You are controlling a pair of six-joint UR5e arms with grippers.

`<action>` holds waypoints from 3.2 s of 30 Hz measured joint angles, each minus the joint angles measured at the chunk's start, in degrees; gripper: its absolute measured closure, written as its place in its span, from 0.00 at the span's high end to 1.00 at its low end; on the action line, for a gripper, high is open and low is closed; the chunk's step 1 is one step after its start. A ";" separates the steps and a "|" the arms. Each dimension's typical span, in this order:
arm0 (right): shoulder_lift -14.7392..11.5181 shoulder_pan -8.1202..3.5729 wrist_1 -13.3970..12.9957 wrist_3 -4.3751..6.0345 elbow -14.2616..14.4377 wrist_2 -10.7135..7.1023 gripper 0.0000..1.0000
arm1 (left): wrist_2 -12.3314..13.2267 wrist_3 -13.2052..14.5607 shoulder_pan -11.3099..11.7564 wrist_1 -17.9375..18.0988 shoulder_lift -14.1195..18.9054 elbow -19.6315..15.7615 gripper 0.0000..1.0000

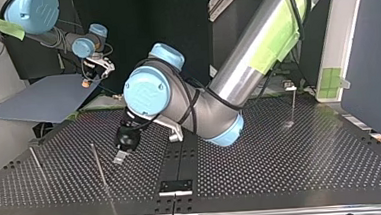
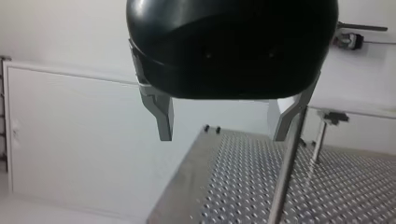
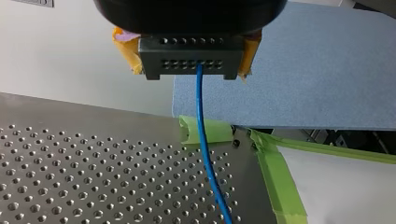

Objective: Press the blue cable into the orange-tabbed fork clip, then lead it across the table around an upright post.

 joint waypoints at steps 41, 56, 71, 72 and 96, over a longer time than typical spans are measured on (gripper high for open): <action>-0.28 0.19 0.67 -0.67 -0.06 -0.78 0.00 | -9.32 2.93 -0.22 -5.55 0.01 -0.03 1.00; -5.45 1.10 4.17 1.44 -0.44 -3.81 0.00 | -9.63 2.95 0.11 -6.08 -0.01 -0.04 1.00; -12.78 2.85 11.45 6.71 -4.61 -8.29 0.00 | -9.63 2.59 0.12 -6.25 0.00 -0.04 1.00; -13.21 2.97 11.88 6.76 -5.04 -8.57 0.00 | -9.64 2.55 0.14 -6.34 0.00 -0.04 1.00; -25.25 4.03 23.93 10.61 -6.64 -13.78 0.00 | -9.51 2.32 1.49 -6.87 0.00 -0.04 1.00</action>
